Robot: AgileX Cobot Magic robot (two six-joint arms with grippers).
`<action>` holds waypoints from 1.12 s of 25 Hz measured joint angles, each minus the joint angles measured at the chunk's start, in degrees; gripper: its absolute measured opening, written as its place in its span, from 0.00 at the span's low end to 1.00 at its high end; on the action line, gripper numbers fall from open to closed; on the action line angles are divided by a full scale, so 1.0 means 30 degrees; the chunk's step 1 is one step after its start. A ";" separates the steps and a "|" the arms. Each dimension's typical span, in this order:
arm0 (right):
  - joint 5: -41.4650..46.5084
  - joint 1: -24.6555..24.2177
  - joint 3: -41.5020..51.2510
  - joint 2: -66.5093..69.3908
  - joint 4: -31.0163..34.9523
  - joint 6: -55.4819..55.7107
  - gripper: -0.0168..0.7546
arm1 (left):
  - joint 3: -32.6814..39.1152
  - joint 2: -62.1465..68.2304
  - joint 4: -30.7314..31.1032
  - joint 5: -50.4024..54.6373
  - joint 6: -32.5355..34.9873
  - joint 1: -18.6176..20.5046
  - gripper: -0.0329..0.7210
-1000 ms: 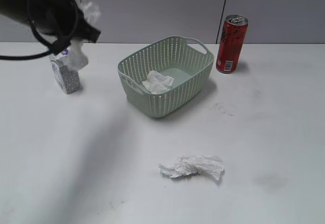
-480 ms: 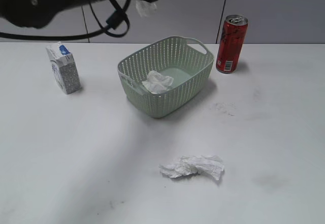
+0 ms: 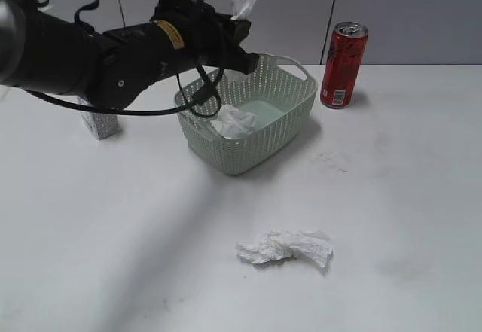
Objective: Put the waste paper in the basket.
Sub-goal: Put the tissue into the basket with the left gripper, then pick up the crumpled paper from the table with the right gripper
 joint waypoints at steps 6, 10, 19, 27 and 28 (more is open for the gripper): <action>0.0000 0.0000 0.0000 0.0000 -0.0092 0.0017 0.78 | 0.0000 0.0734 -0.0999 0.0487 0.0000 0.0000 0.72; 0.0000 0.0000 0.0000 0.0000 -0.0163 0.0035 0.78 | 0.0000 0.0782 -0.1501 0.0487 0.0000 0.0000 0.90; 0.0000 0.0000 0.0000 0.0000 -0.0185 0.0055 0.78 | 0.0000 -0.2126 -0.1517 0.4263 0.0000 0.0148 0.89; 0.0000 0.0000 0.0000 0.0000 -0.0237 0.0070 0.78 | 0.0000 -0.6976 -0.1517 1.3982 0.0000 0.2117 0.86; 0.0000 0.0000 0.0000 0.0000 -0.0237 0.0070 0.78 | 0.0000 -0.7634 -0.1517 1.5360 0.0000 0.2444 0.86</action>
